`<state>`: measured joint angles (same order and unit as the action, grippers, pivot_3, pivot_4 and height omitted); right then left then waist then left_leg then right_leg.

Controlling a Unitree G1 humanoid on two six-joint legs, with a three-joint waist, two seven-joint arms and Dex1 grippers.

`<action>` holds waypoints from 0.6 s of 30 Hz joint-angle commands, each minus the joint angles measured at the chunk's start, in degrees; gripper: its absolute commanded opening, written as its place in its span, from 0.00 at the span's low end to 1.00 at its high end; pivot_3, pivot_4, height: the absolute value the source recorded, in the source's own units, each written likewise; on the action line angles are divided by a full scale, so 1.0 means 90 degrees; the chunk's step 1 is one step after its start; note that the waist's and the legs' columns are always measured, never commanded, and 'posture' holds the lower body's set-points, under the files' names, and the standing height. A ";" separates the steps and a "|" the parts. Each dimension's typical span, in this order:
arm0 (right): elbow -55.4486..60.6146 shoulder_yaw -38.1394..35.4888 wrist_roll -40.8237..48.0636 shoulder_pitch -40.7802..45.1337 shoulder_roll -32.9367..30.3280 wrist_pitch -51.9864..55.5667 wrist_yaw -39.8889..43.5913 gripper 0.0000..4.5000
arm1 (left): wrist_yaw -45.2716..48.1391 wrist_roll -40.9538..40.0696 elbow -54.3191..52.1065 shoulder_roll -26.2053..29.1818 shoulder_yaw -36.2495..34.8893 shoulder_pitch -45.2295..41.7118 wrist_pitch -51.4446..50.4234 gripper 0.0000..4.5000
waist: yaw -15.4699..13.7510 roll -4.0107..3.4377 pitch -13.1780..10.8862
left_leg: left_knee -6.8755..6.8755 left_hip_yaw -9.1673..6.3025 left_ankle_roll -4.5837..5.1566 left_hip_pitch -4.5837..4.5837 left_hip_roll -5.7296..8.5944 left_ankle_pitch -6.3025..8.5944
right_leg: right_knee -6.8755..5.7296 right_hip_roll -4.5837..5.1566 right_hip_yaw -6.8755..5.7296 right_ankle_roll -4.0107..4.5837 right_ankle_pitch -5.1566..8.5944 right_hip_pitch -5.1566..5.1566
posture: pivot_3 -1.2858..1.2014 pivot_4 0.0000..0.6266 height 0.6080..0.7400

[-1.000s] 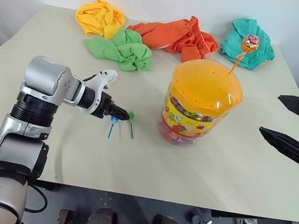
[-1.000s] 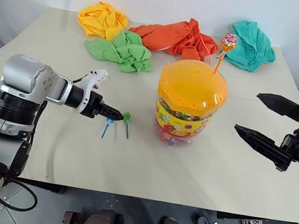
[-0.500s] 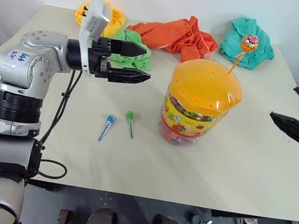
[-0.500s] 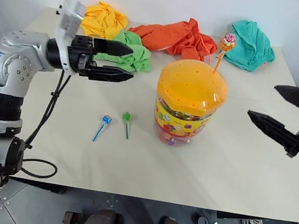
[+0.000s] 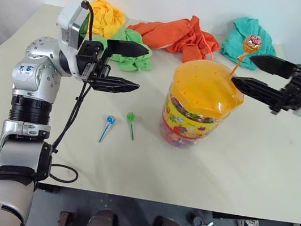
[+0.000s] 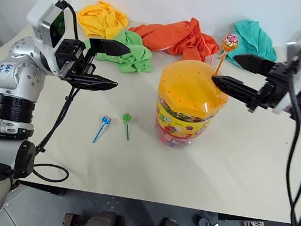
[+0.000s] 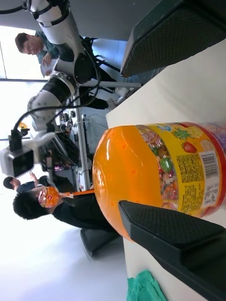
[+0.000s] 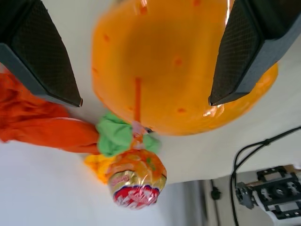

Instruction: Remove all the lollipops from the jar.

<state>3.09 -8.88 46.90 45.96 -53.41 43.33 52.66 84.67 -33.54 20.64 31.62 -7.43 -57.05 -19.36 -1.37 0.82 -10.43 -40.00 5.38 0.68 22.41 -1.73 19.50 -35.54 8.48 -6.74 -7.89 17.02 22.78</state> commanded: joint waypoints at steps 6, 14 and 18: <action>-0.0822 0.0189 -0.0548 0.0905 0.0382 -0.0329 0.0575 0.79 | -0.0330 -0.0210 -0.0636 0.0163 -0.0266 0.0319 -0.0100 1.00 | 0.0028 0.0000 0.0000 | 0.0001 0.0000 0.0002 0.0000 -0.0002 0.0001 | 0.0000 0.0000 -0.0001 0.0000 0.0000 0.0001 | 0.52 0.24 1.00; -0.1124 0.0138 -0.0789 0.1270 0.0447 -0.0333 0.0844 0.17 | -0.0543 -0.0275 -0.0838 0.0214 -0.0324 0.0455 -0.0211 1.00 | 0.0023 -0.0001 0.0000 | 0.0002 0.0001 0.0001 0.0000 -0.0002 0.0001 | 0.0001 0.0000 -0.0001 0.0000 0.0000 0.0001 | 0.52 0.24 1.00; -0.1192 -0.0019 -0.0844 0.1457 0.0483 -0.0406 0.0788 0.00 | -0.0594 -0.0266 -0.0841 0.0289 -0.0295 0.0457 -0.0345 1.00 | 0.0035 -0.0001 -0.0001 | 0.0002 0.0001 0.0002 0.0000 -0.0002 0.0001 | 0.0000 0.0000 0.0000 0.0000 0.0000 0.0002 | 0.52 0.24 1.00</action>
<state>-8.32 -6.09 39.41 57.08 -48.42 41.12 60.20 79.58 -34.62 14.82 32.94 -9.06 -52.85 -22.18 -1.05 0.81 -10.43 -39.98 5.40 0.70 22.41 -1.75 19.50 -35.53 8.48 -6.74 -7.89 17.02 22.80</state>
